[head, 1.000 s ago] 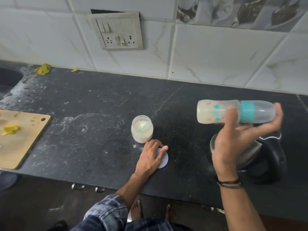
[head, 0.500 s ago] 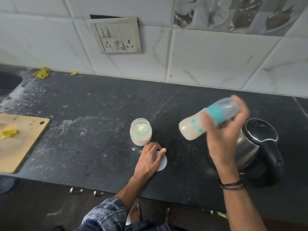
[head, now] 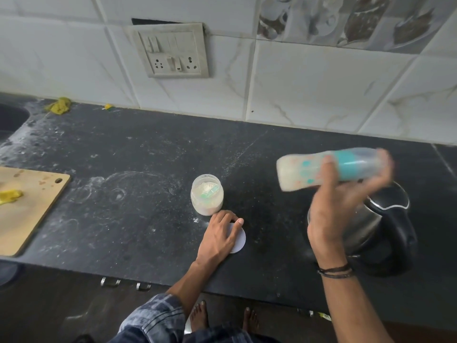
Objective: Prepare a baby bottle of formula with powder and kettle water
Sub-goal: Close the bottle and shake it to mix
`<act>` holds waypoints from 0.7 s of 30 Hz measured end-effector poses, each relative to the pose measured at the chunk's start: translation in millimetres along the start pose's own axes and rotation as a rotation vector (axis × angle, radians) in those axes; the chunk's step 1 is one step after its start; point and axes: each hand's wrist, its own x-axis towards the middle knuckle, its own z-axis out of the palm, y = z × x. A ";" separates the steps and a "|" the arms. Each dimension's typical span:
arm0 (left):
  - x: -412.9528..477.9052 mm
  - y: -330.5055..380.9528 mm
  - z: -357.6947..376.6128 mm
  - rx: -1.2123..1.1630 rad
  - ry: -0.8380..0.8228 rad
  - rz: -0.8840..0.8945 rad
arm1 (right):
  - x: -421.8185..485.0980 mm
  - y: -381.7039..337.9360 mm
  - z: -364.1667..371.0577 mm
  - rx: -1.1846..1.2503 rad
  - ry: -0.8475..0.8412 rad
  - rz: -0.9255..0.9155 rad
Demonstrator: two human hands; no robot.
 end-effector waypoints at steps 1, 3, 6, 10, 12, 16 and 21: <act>-0.2 -0.1 0.0 0.006 -0.001 0.002 | -1.2 1.2 -0.8 -0.071 -0.157 0.030; -0.1 -0.3 0.2 0.010 -0.004 0.003 | -4.4 -1.4 -5.1 -0.136 -0.275 0.024; 0.9 1.0 0.0 0.004 -0.007 -0.006 | -3.7 -10.5 -3.4 0.003 0.029 -0.025; -0.1 0.0 0.4 -0.001 -0.002 -0.005 | 1.1 -5.5 -1.5 0.014 -0.034 0.050; -0.1 -0.2 0.0 0.000 0.003 -0.002 | -1.1 -5.6 -4.8 -0.067 -0.221 0.063; 1.1 1.9 -0.2 -0.016 -0.015 -0.012 | 7.4 -16.5 -10.2 0.016 0.061 -0.142; 0.1 1.4 -0.1 -0.017 0.001 0.003 | 12.5 -7.9 -12.6 -0.142 -0.223 -0.047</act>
